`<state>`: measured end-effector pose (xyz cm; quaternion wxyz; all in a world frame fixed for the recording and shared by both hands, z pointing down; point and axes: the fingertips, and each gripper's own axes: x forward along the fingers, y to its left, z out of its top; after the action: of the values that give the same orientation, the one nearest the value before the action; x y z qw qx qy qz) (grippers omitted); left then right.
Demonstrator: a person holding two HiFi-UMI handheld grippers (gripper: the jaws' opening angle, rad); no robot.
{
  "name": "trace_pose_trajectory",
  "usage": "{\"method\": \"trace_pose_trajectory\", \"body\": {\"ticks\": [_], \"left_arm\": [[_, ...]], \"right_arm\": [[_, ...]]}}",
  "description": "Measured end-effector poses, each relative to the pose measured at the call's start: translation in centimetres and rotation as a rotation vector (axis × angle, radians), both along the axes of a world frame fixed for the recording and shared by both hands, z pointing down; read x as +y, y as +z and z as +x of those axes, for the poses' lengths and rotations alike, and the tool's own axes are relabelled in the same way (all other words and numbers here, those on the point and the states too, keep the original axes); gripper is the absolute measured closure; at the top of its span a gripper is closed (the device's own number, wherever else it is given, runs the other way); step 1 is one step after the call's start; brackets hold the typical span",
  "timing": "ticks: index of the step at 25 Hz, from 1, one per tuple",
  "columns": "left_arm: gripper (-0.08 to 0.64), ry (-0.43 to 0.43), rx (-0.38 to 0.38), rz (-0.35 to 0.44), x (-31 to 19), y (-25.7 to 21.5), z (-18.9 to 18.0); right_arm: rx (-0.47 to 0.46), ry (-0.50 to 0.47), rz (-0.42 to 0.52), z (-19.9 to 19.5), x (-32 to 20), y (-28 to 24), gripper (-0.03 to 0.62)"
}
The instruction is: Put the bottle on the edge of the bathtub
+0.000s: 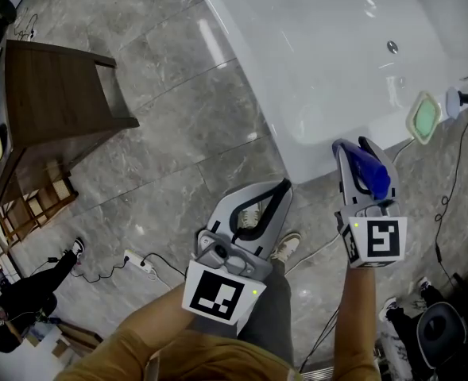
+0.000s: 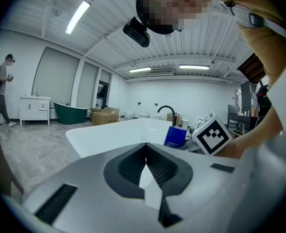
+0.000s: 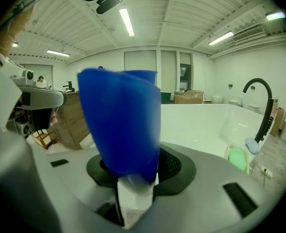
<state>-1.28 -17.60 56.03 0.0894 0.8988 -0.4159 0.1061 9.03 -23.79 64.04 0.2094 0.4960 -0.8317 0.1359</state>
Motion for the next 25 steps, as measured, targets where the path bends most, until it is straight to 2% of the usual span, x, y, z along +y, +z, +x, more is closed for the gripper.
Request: {"method": "trace_pose_trajectory", "body": {"ticks": [13,25], "left_arm": [[0.555,-0.003,-0.002,-0.008,-0.7,0.9,-0.5],[0.555,-0.039,-0.015,-0.017,-1.7,1.4,-1.4]], "right_arm": [[-0.01,0.007,-0.004,-0.3,-0.4,0.9,0.44],[-0.039,0.029,0.017,-0.3,-0.9,0.9,0.439]]}}
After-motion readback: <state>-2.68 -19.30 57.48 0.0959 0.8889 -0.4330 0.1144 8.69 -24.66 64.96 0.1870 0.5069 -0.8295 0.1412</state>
